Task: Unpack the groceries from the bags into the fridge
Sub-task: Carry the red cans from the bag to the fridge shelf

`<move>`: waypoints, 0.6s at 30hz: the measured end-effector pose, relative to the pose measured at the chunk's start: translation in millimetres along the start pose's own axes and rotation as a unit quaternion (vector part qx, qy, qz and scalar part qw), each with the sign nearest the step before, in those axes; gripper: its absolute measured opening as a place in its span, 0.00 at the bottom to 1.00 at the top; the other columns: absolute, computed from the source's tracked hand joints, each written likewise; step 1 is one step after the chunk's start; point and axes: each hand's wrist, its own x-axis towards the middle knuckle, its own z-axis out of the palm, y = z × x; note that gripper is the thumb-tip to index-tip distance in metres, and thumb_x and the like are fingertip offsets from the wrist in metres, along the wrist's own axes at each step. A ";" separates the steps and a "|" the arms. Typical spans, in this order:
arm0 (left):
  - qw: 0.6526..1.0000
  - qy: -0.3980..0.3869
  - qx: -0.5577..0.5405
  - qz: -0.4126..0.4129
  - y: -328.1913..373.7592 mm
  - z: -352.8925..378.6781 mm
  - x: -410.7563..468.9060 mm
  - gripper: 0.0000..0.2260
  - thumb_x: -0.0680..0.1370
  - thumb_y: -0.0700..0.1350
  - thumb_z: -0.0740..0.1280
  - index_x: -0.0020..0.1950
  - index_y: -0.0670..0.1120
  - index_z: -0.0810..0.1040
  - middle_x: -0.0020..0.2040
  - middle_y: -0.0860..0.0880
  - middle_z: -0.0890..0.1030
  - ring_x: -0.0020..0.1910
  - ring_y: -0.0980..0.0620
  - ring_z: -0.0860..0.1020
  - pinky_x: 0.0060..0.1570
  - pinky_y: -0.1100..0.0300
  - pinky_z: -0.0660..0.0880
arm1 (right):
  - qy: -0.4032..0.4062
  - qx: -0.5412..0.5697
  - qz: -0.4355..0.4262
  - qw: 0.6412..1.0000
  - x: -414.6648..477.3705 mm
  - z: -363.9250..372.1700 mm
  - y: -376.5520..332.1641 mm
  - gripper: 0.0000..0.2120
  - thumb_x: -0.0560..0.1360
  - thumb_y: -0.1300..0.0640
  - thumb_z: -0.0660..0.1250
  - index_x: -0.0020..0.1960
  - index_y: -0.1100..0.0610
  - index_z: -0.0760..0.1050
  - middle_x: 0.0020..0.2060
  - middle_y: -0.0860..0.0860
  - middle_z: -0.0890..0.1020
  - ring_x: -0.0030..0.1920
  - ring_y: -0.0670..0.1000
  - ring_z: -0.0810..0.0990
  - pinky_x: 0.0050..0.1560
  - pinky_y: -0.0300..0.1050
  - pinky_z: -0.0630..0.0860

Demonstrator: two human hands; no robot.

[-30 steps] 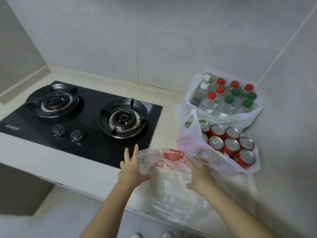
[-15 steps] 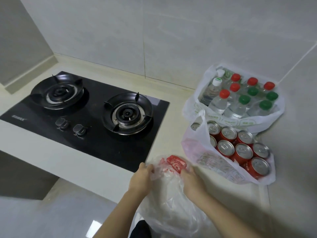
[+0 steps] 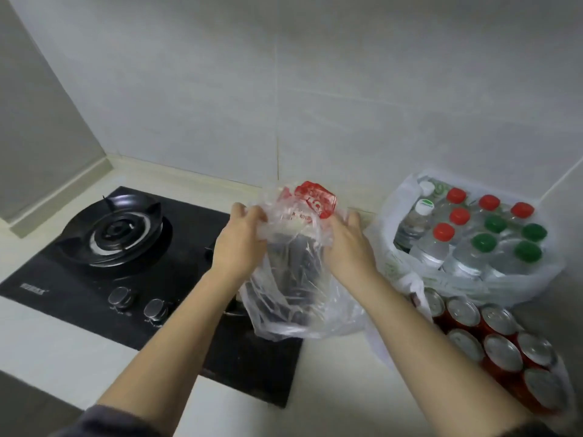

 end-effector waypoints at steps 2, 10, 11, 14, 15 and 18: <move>0.999 0.008 0.029 0.027 -4.6 0.4 43.7 0.16 0.73 0.36 0.68 0.59 0.47 0.73 0.59 0.45 0.67 0.34 0.47 0.71 0.31 0.57 0.67 | 0.036 -0.031 0.010 0.999 40.4 -0.5 -5.1 0.23 0.74 0.67 0.67 0.67 0.55 0.67 0.61 0.56 0.66 0.48 0.57 0.76 0.43 0.48 0.76; 0.977 -0.074 0.187 0.068 -42.1 69.2 159.9 0.27 0.76 0.41 0.67 0.72 0.51 0.61 0.70 0.43 0.60 0.62 0.41 0.69 0.53 0.49 0.76 | 0.058 -0.132 0.034 0.989 142.4 61.1 37.3 0.40 0.71 0.70 0.65 0.78 0.49 0.55 0.71 0.55 0.60 0.63 0.58 0.68 0.56 0.51 0.74; 0.967 -0.107 0.220 0.068 -50.5 83.0 165.0 0.26 0.77 0.42 0.65 0.72 0.52 0.60 0.70 0.43 0.60 0.62 0.41 0.68 0.55 0.49 0.75 | 0.038 -0.141 0.036 0.989 143.2 77.1 46.6 0.41 0.71 0.69 0.66 0.78 0.49 0.54 0.74 0.54 0.57 0.65 0.58 0.67 0.58 0.50 0.74; 0.935 -0.217 0.273 0.059 -74.6 120.1 175.8 0.24 0.79 0.48 0.61 0.74 0.52 0.59 0.70 0.43 0.61 0.65 0.41 0.66 0.60 0.48 0.71 | -0.035 -0.153 0.046 0.986 143.3 119.1 69.3 0.42 0.71 0.67 0.68 0.79 0.48 0.52 0.76 0.53 0.52 0.67 0.57 0.67 0.58 0.48 0.74; 0.930 -0.245 0.270 0.048 -81.4 129.5 178.9 0.24 0.80 0.50 0.61 0.75 0.52 0.60 0.70 0.43 0.61 0.66 0.41 0.66 0.61 0.47 0.70 | -0.058 -0.152 0.049 0.985 144.3 129.3 74.3 0.43 0.72 0.67 0.68 0.79 0.48 0.51 0.77 0.52 0.51 0.68 0.57 0.66 0.59 0.48 0.74; 0.928 -0.280 0.246 0.026 -95.7 147.7 190.2 0.23 0.79 0.53 0.60 0.74 0.52 0.63 0.68 0.43 0.64 0.66 0.41 0.66 0.62 0.45 0.69 | -0.095 -0.143 0.065 0.983 150.2 146.0 81.7 0.42 0.72 0.67 0.66 0.79 0.48 0.51 0.77 0.49 0.50 0.69 0.56 0.64 0.60 0.47 0.73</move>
